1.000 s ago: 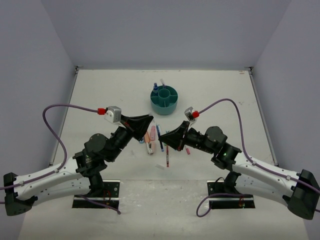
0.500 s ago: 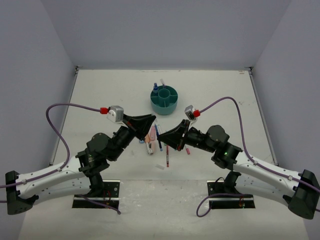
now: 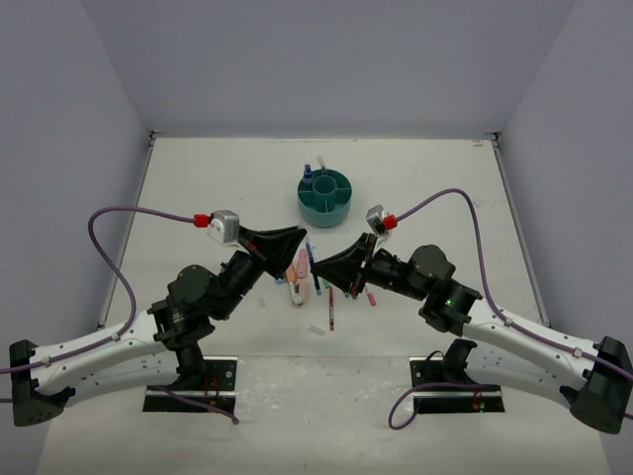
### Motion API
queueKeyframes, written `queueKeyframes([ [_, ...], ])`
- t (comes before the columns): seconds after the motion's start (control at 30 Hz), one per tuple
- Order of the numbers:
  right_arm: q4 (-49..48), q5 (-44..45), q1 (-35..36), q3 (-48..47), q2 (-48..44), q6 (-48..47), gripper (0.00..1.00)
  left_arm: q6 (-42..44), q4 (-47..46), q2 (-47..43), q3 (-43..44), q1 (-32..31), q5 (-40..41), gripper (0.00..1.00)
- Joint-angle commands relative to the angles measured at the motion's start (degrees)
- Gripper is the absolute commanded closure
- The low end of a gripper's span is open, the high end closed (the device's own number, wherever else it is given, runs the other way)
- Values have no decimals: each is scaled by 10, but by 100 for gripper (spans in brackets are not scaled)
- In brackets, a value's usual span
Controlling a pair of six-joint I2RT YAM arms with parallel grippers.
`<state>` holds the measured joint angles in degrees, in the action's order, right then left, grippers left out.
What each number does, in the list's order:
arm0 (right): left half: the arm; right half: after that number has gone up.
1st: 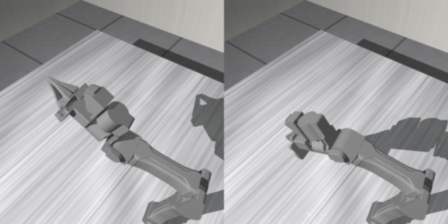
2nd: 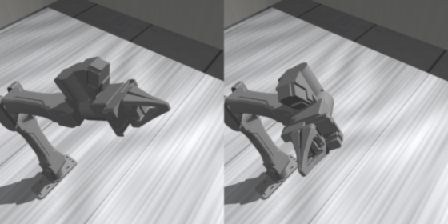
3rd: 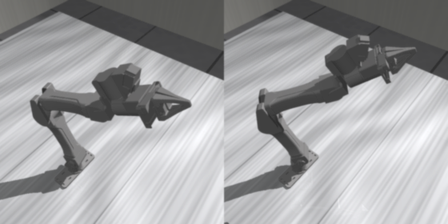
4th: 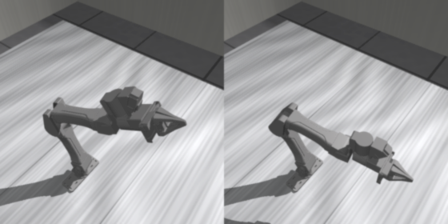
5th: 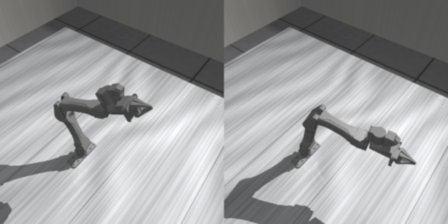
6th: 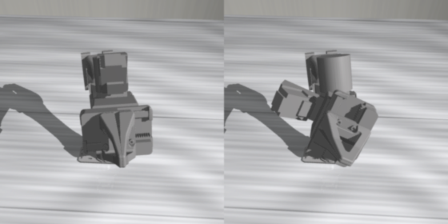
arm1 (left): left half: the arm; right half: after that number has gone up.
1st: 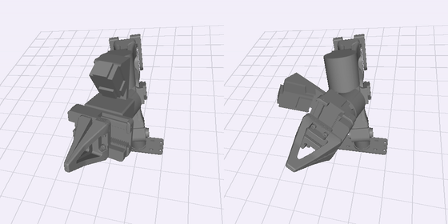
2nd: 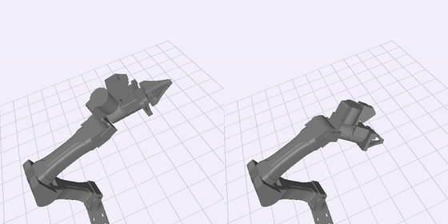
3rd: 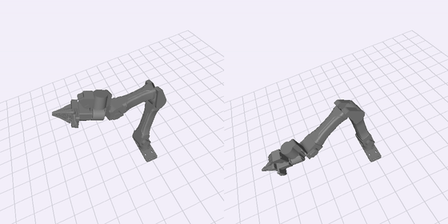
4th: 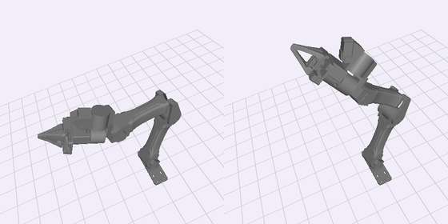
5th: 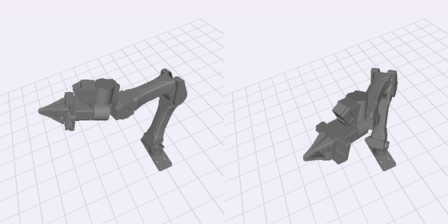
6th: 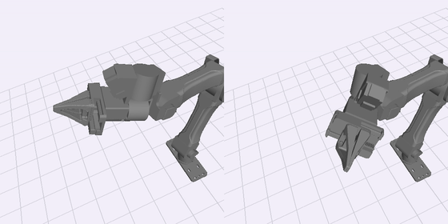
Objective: Sort the stationery into containers
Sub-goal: Close the pen cap on the pen.
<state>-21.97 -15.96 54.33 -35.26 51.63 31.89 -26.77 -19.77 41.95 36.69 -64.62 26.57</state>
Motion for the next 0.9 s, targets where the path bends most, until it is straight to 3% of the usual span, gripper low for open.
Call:
queueKeyframes([
  [0.0, 6, 9, 2, -29, -8, -18, 100, -7, -36, -4, 0, 0, 1, 100],
  [0.87, 39, -9, 3, -52, -6, -26, 100, -4, -50, -6, 2, 0, -3, 100],
])
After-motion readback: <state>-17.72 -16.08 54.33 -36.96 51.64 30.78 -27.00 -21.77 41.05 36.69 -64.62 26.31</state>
